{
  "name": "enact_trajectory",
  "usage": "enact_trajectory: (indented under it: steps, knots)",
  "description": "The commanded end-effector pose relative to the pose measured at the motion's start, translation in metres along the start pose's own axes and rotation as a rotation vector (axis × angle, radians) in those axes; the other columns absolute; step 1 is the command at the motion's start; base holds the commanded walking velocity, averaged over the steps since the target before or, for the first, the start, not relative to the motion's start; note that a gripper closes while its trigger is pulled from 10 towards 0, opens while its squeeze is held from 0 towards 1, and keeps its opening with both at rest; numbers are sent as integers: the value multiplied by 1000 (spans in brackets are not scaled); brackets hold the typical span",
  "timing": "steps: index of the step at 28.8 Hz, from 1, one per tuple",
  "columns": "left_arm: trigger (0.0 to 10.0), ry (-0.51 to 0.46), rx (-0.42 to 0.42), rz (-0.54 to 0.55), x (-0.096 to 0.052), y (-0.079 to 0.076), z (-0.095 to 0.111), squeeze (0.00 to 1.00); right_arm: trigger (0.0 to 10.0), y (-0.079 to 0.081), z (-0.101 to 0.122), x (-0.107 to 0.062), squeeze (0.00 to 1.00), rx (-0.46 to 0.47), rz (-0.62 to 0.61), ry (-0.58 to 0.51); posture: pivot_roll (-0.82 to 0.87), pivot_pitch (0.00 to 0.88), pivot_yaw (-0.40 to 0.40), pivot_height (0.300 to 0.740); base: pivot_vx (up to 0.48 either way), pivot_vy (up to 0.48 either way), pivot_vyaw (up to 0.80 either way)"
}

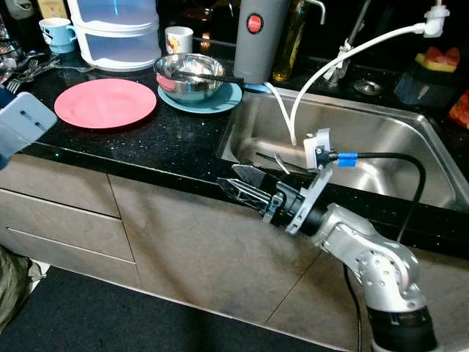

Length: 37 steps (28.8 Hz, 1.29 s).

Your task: Kitchen organization

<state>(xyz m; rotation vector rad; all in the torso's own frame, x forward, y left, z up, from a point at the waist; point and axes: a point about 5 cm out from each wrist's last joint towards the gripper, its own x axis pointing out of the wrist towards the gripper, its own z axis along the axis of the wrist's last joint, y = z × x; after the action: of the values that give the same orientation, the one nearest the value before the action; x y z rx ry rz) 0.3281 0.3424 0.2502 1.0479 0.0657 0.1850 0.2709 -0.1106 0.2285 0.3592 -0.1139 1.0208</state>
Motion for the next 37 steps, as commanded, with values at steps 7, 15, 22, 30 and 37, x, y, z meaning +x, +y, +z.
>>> enact_trajectory:
  steps: [7, 15, 22, 30, 37]
  knots:
    - [10000, -22, -4, -114, 13, -15, 2, 0, 10000, 3, 5, -9, 0, -9, -25, 18, 30, 74, -52, 740, 0, 0, 0]
    - [10000, -31, 43, -150, 23, -13, 7, 0, 10000, 9, 9, -15, 0, -11, -17, 46, 6, 124, -52, 740, 0, 0, 0]
    - [10000, -40, 34, -224, 27, -19, 12, 0, 10000, 20, 8, -18, 0, -30, 26, 106, -7, 148, -56, 740, 0, 0, 0]
    - [10000, -121, -11, -273, 31, -16, 32, 0, 10000, 20, 8, -18, 0, -28, 23, 125, 3, 154, -64, 740, 0, 0, 0]
    - [10000, -68, -22, -319, 30, -17, 21, 0, 10000, 21, 10, -18, 0, -36, 22, 140, -5, 172, -73, 740, 0, 0, 0]
